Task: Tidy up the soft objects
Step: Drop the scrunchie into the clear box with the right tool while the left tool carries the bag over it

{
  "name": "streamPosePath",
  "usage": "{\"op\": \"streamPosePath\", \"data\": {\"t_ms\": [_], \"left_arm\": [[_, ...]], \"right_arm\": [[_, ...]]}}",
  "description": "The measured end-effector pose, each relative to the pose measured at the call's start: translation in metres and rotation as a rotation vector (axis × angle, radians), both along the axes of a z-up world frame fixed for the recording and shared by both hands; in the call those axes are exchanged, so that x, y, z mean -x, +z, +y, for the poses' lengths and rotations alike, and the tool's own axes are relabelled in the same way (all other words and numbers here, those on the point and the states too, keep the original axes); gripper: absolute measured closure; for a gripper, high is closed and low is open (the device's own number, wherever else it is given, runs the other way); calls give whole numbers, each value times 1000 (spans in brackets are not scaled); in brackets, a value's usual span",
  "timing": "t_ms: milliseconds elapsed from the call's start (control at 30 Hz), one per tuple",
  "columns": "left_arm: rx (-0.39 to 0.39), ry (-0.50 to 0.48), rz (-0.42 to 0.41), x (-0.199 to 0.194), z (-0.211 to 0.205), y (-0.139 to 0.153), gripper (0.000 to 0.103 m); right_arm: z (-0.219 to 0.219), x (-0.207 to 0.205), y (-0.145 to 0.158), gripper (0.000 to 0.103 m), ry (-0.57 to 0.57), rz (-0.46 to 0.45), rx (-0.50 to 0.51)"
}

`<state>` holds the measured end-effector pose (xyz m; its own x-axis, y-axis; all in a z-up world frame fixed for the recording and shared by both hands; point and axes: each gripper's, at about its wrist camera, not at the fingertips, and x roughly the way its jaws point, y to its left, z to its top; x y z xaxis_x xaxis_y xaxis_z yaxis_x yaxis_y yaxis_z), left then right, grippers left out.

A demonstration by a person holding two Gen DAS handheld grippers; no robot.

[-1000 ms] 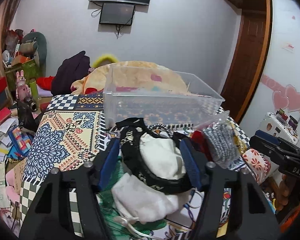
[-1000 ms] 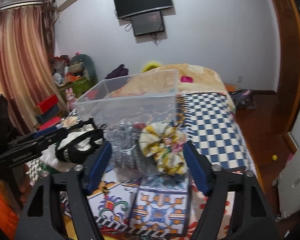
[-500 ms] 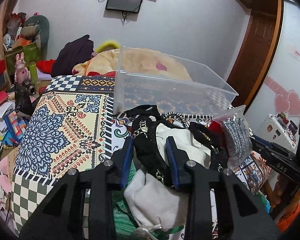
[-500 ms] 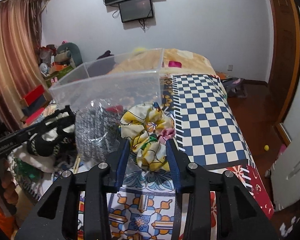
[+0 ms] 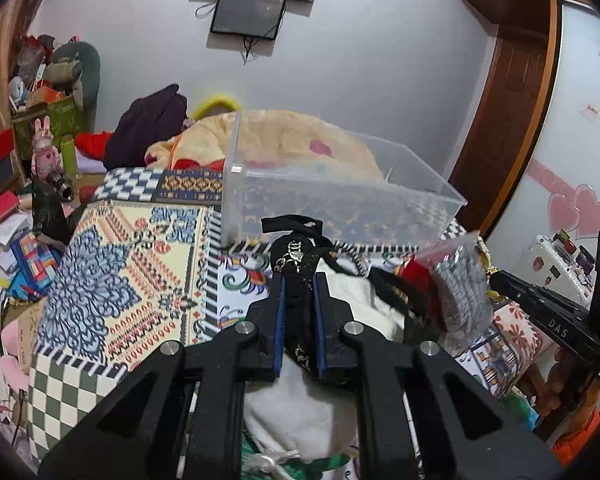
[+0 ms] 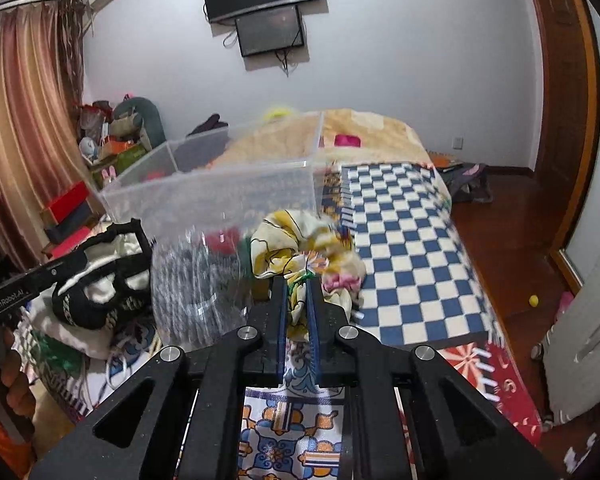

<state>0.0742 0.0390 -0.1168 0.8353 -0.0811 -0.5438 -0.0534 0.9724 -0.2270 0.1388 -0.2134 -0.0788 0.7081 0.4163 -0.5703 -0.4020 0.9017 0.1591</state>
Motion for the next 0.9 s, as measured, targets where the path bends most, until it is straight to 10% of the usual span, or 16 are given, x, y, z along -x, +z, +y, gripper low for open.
{"op": "streamPosePath", "data": {"t_ms": [567,733,900], "left_arm": [[-47,-42,-133,-13,0,73,93],[-60,-32,-156,-11,5,84,93],[-72,-22,-158,-12,8,87,93]], "right_arm": [[0,0,49,97,16,-123,24],[2,2,18,32,5,-65,107],[2,-6,-12,32,12,8,189]]}}
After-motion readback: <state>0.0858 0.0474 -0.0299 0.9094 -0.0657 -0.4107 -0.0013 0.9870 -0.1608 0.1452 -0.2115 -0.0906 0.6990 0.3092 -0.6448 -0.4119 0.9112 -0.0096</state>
